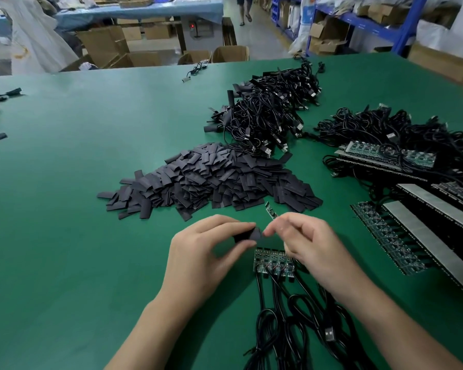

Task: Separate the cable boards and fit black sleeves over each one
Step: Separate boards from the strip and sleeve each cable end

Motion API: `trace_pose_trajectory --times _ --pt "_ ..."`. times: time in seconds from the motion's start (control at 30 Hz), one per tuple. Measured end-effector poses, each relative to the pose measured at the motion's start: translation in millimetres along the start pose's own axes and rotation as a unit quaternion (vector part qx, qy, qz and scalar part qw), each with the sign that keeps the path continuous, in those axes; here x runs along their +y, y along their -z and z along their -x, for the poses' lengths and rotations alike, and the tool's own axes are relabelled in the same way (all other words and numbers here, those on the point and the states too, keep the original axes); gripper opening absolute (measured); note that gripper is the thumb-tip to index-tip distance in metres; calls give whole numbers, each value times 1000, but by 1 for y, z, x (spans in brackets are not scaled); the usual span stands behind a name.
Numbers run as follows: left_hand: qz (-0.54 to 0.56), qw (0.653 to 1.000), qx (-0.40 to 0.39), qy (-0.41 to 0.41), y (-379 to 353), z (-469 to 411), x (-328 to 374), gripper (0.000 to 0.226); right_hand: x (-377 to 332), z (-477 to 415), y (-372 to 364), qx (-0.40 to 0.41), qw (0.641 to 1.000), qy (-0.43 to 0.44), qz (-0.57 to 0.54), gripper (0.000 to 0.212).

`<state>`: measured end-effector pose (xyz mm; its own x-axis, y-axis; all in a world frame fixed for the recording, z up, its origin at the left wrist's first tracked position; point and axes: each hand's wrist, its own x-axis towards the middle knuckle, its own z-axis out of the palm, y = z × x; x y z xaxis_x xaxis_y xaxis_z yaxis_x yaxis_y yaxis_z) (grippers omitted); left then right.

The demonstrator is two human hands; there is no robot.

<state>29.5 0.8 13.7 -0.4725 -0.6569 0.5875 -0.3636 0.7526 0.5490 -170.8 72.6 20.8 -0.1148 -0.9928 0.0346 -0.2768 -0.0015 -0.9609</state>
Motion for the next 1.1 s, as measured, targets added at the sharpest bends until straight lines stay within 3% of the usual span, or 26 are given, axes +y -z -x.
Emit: trace_pose_trajectory --times 0.07,0.27,1.1 --pt "32 999 8 31 2 0 -2 20 0 -1 4 1 1000 -6 -17 48" --pt "90 993 17 76 2 0 -2 18 -5 3 10 -24 994 39 95 47" --pt "75 996 -24 46 4 -1 -3 18 -4 1 12 -48 990 44 126 47"
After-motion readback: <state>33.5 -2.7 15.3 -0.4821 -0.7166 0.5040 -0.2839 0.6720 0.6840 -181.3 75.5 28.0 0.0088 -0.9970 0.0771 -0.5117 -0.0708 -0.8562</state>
